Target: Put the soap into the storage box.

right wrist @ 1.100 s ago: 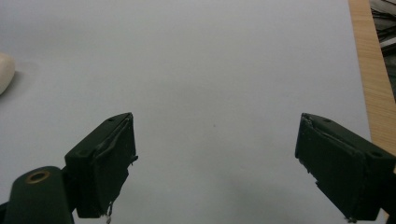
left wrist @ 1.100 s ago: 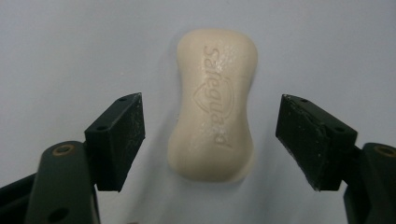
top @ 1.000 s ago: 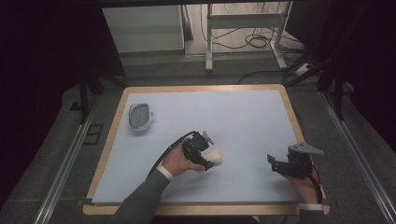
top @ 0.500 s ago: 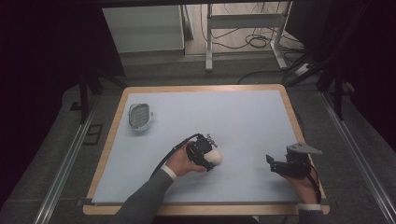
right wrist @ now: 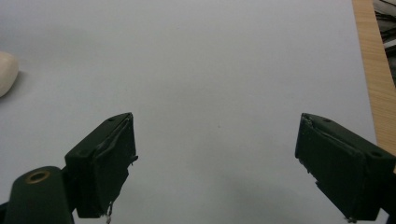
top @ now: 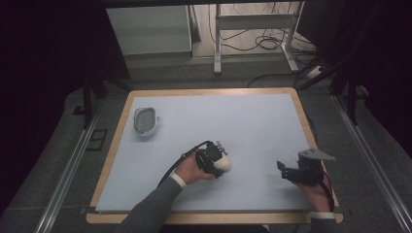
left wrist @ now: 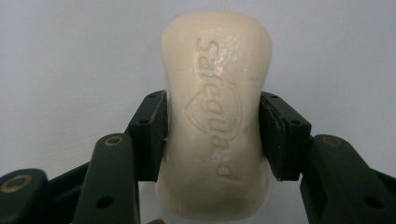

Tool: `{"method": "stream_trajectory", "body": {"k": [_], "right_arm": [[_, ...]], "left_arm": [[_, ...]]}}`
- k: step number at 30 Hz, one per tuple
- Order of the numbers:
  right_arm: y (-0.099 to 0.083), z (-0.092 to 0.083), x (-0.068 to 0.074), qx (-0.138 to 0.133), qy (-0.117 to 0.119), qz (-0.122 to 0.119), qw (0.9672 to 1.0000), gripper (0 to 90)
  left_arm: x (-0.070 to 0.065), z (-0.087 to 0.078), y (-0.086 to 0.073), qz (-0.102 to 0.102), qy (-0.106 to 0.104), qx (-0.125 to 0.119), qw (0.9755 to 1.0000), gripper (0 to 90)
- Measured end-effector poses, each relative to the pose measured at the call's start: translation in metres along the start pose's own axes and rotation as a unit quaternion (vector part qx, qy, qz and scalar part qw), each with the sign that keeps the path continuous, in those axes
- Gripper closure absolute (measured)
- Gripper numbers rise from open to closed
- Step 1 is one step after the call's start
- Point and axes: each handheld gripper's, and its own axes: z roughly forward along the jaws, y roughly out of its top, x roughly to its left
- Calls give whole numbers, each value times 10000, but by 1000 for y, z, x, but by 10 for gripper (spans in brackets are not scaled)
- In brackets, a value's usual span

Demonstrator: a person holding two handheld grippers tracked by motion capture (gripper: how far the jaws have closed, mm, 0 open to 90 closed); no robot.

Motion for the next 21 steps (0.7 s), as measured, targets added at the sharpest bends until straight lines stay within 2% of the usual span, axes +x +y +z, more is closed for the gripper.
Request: {"method": "stream_trajectory", "body": {"k": [7, 15, 17, 21], "right_arm": [[0, 0, 0, -7, -10, -1, 10000, 122], [0, -1, -1, -14, -27, -9, 10000, 122], [0, -1, -2, -22, -29, -15, 10000, 122], [0, -2, -3, -28, -22, 1, 10000, 122]], "left_arm": [[0, 0, 1, -53, -21, 44, 10000, 461], [-1, 0, 1, 22, 28, 21, 10000, 480], [0, -1, 1, 14, -15, -3, 10000, 488], [3, -3, 0, 0, 28, -17, 10000, 494]]}}
